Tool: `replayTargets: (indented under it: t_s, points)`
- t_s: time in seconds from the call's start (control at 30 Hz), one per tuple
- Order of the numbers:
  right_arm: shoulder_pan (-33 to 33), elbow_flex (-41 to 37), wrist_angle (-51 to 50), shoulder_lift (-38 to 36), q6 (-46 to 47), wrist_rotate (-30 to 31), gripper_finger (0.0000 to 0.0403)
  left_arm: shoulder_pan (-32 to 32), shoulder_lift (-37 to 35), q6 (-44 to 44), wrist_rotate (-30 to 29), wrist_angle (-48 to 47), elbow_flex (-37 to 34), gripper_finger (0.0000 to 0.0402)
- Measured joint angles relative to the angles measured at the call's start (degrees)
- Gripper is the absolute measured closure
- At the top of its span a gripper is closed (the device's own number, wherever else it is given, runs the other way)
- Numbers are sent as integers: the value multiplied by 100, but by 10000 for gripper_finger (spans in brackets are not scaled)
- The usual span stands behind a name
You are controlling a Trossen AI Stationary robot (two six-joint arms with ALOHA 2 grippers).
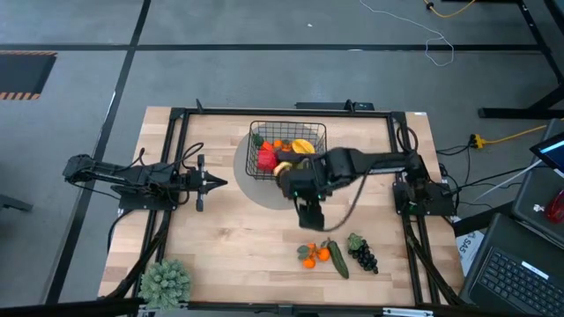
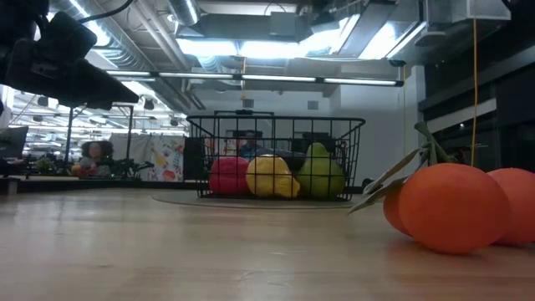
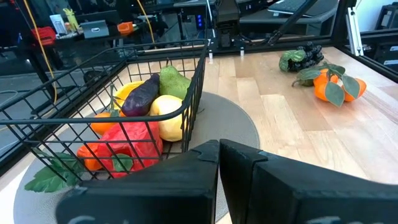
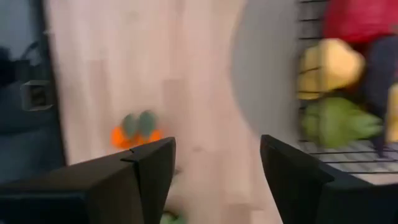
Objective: Build produce basket
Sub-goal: Put the purple grapes into the black wire basket
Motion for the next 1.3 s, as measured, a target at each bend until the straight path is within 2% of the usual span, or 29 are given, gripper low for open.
replayTargets:
  t_s: [0.2,0.33,0.47,0.7,0.9,1.13,1.3]
  points:
    - [763,0,0,0,145,-92,182,0,0,-4,1,-1,1,398]
    - [1254,-225,14,-14,939,252,182,0,0,-139,-1,-1,1,398]
    - [1693,-1083,-2,-173,2101,290,182,1,0,-155,1,-1,1,398]
    - [2316,-3146,-9,-767,4006,190,182,0,0,-155,1,4,1,398]
    - [2620,-4343,195,-1059,5333,-61,182,0,0,-156,0,23,1,398]
    - [2758,-5380,1391,-1088,5814,-782,182,1,0,-152,0,38,-1,398]
    - [2745,-5729,1518,-1088,5859,-807,182,-1,0,-151,-1,39,-1,398]
